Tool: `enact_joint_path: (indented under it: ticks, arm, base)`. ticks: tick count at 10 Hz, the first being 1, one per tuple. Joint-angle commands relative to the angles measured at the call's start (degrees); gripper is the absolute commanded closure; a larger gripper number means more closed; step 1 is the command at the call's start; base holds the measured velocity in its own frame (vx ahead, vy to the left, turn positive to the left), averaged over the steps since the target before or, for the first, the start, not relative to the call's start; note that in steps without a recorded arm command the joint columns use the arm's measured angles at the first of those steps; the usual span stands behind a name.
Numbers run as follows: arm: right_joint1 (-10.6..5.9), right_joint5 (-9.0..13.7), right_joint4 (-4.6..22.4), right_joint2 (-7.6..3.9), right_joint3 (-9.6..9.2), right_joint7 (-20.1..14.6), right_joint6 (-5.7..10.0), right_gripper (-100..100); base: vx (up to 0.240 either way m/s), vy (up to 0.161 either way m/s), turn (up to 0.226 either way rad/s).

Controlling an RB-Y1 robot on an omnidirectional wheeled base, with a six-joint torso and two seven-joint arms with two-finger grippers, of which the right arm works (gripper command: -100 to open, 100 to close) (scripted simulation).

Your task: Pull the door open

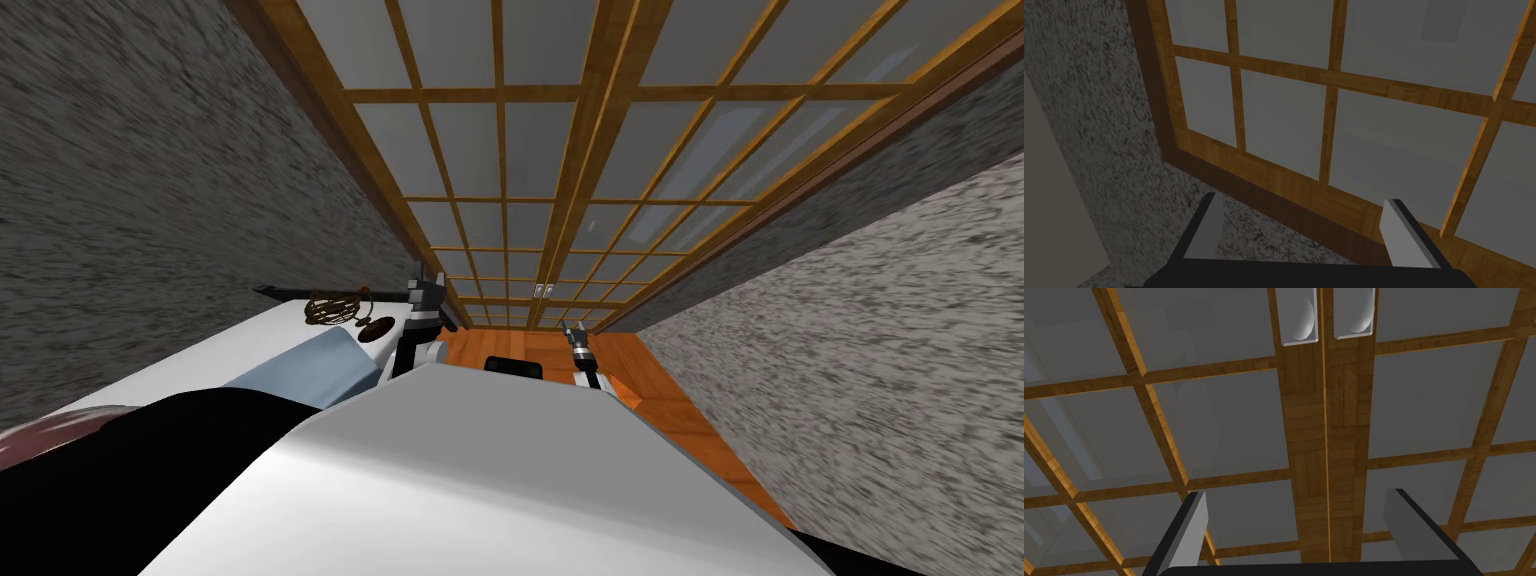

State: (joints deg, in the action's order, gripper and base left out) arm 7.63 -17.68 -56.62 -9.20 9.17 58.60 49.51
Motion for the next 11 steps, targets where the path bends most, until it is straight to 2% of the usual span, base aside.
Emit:
enact_joint_path:
  ticks: [1,6,10,11]
  arm:
    - [-0.71,-0.4,2.1,-0.07,0.25,1.3,0.53,-100]
    - [-2.24,-1.9,7.6,-0.34,0.86,4.7,1.64,-100]
    - [-3.59,-3.0,11.6,-0.48,1.30,7.4,2.49,-100]
    - [-3.30,-2.9,10.9,-0.41,1.23,7.0,2.39,-100]
  base:
    - [0.084,0.033,-0.005]
    - [0.122,0.046,-0.005]
    - [0.177,0.049,0.000]
    - [0.085,0.026,0.000]
